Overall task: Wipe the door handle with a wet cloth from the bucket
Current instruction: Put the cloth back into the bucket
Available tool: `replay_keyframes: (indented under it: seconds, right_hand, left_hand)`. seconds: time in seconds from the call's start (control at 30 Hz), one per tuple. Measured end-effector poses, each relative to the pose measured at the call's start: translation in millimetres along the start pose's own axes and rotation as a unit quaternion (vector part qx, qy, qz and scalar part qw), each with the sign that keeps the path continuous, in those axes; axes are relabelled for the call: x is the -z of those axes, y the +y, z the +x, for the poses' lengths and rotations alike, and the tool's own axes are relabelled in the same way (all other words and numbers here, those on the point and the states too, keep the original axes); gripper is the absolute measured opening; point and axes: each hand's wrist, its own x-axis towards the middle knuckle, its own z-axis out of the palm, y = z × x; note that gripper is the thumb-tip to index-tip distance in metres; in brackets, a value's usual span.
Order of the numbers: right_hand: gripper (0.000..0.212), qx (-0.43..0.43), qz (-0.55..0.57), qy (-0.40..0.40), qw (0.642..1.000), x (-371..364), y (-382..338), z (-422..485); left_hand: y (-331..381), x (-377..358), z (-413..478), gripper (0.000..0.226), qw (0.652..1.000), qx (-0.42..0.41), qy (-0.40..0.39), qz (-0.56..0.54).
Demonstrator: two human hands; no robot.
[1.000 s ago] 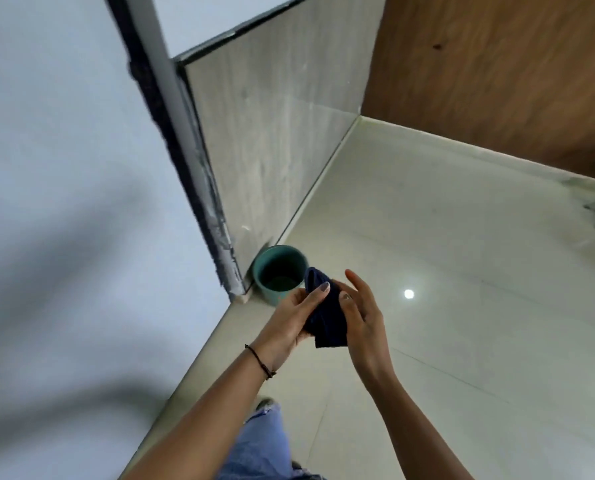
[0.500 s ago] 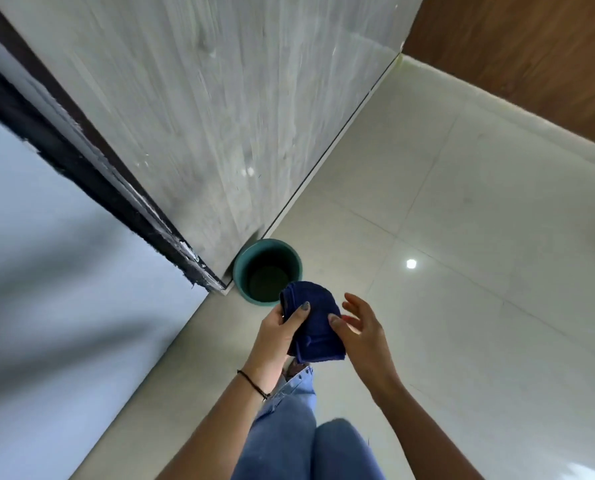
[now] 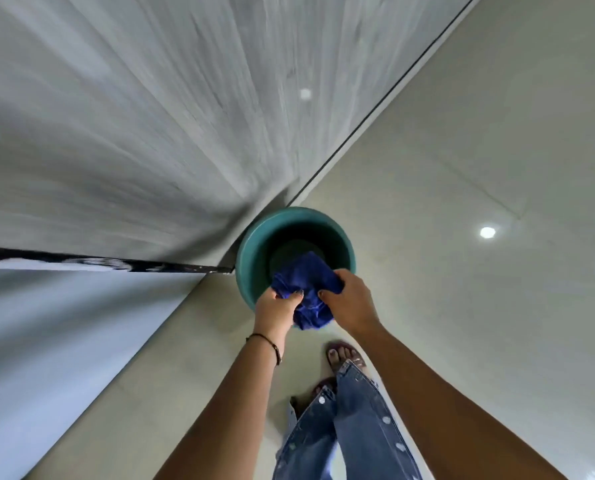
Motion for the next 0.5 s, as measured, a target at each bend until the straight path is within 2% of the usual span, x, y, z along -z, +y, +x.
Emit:
replay_keyframes:
  seconds: [0.1,0.2,0.33,0.5]
  right_hand:
    - [0.024,-0.021,-0.006,-0.010,1.000,-39.6,27.7,78.7]
    - [0.029,-0.053,-0.025,-0.023,0.998,-76.8,50.4,150.6]
    - [0.037,-0.098,-0.039,-0.037,0.994,-119.5,75.0,226.8]
    - [0.044,-0.097,-0.108,-0.063,0.987,-145.1,92.9,283.1]
  left_hand:
    - [-23.8,-7.4,86.7,0.016,0.997,0.059,0.040,-0.007]
    - [-47.1,-12.3,162.4,0.009,0.994,0.064,0.079,0.043]
    - [-73.9,-19.3,247.8,0.041,0.981,0.115,0.111,0.113]
    - [-92.0,-31.4,299.8,0.047,0.975,0.136,0.080,0.155]
